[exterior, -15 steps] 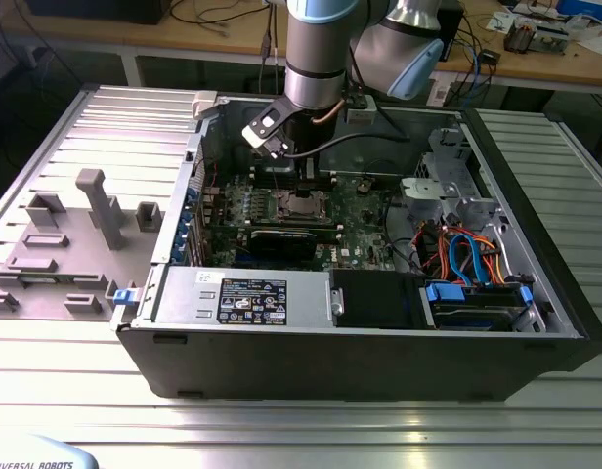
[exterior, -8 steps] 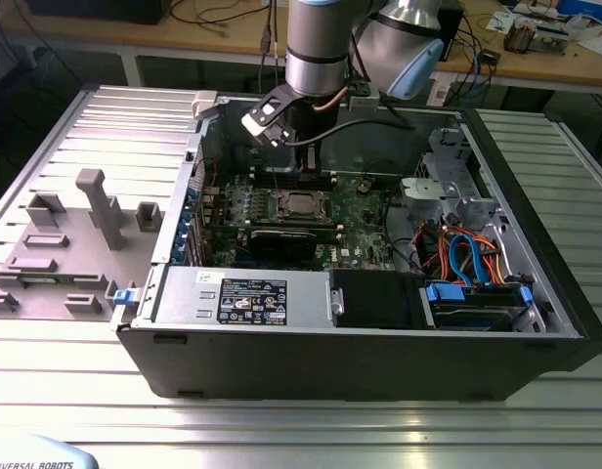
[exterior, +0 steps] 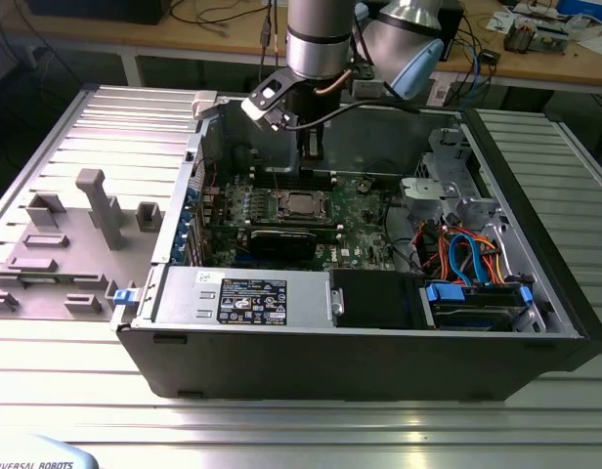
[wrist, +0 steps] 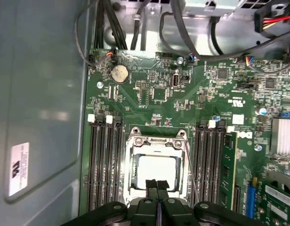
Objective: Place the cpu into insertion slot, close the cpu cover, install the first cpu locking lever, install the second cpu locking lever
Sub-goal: 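Install the first cpu locking lever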
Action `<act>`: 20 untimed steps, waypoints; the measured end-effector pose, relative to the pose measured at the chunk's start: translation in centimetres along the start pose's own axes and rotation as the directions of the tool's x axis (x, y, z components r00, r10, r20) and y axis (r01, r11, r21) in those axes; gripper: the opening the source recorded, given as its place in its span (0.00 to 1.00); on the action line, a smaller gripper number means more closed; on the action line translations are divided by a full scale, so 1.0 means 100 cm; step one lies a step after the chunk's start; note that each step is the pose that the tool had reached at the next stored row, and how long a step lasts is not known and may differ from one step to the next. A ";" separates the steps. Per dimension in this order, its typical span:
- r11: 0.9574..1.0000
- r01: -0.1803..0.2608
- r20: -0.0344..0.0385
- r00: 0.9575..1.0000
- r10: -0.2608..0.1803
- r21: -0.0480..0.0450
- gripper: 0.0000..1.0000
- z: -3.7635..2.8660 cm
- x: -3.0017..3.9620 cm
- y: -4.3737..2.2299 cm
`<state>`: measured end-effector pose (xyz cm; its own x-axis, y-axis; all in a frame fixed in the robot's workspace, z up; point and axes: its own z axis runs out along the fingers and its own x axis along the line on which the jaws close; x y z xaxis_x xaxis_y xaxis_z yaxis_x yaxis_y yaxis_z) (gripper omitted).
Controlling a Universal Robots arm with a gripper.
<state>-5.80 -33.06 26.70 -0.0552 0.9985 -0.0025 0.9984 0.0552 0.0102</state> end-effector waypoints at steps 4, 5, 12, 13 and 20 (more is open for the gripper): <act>0.998 0.065 0.002 0.998 -0.065 -0.002 0.11 -0.0023 0.0005 0.0000; 0.995 0.099 0.001 0.995 -0.099 -0.002 0.11 -0.0021 0.0005 0.0000; 0.989 0.145 0.001 0.989 -0.145 -0.002 0.11 -0.0020 0.0005 0.0000; 0.989 0.145 0.001 0.989 -0.145 -0.002 0.11 -0.0020 0.0005 0.0000; 0.977 0.212 0.000 0.977 -0.212 -0.002 0.11 -0.0020 0.0006 -0.0011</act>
<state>-5.92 -33.01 26.90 -0.2661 0.9639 -0.0048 0.9639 0.2662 0.0119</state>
